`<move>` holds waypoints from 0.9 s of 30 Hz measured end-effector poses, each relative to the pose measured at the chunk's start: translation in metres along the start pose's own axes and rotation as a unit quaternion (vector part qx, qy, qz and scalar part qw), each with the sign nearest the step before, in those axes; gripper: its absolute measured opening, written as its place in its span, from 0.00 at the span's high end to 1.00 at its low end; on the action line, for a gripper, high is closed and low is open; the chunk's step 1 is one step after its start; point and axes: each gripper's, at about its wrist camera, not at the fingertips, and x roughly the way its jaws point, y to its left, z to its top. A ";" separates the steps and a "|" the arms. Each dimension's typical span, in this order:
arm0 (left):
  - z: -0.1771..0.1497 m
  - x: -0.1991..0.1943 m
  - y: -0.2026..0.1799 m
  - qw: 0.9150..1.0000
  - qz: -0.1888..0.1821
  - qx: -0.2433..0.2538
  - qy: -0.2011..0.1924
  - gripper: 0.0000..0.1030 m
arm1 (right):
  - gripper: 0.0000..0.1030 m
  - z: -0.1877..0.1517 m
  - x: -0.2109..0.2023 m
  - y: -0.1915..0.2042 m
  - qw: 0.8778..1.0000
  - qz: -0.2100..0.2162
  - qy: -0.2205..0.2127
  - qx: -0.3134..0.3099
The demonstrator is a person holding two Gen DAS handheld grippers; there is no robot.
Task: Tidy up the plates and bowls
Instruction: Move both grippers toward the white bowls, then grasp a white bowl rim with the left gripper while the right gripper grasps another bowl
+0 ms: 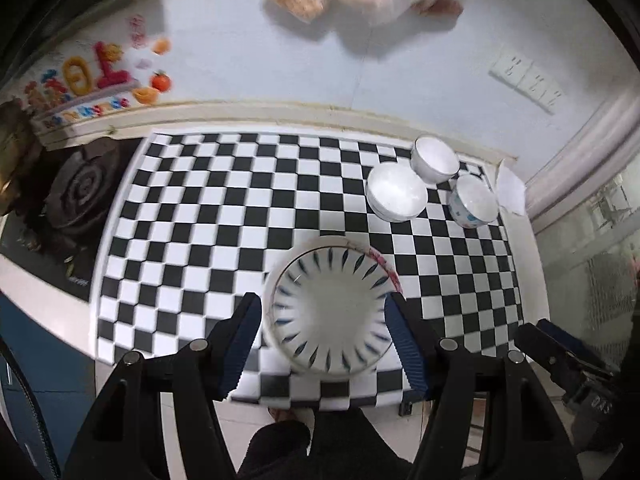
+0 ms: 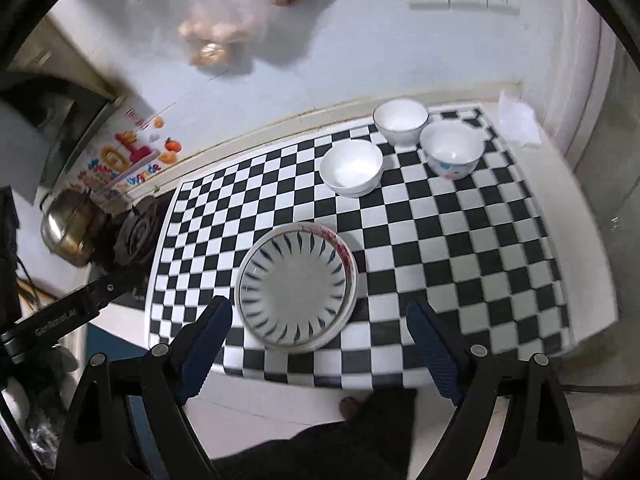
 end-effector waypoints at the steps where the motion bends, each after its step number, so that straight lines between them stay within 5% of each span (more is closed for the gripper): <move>1: 0.014 0.017 -0.005 1.000 -0.006 0.003 0.016 0.40 | 0.12 0.013 0.015 -0.010 1.000 0.008 0.014 0.015; 6: 0.071 0.097 -0.030 0.997 -0.023 0.006 0.076 0.40 | 0.19 0.077 0.095 -0.058 0.995 0.030 0.057 0.071; 11: 0.125 0.182 -0.047 0.990 -0.040 -0.007 0.134 0.42 | 0.52 0.132 0.171 -0.088 0.993 0.014 0.084 0.086; 14: 0.148 0.225 -0.055 0.987 -0.035 -0.007 0.155 0.43 | 0.59 0.159 0.213 -0.098 0.991 0.007 0.106 0.079; 19: 0.166 0.279 -0.065 0.979 -0.033 0.000 0.199 0.74 | 0.67 0.195 0.278 -0.106 0.986 -0.001 0.152 0.062; 22: 0.166 0.297 -0.068 0.976 -0.035 0.001 0.213 0.84 | 0.81 0.206 0.306 -0.108 0.983 -0.004 0.174 0.051; 23: 0.166 0.300 -0.070 0.976 -0.030 0.004 0.214 0.84 | 0.88 0.208 0.315 -0.109 0.982 -0.008 0.183 0.047; 27: 0.162 0.292 -0.075 0.977 -0.020 0.010 0.210 0.84 | 0.89 0.211 0.330 -0.107 0.981 -0.015 0.193 0.034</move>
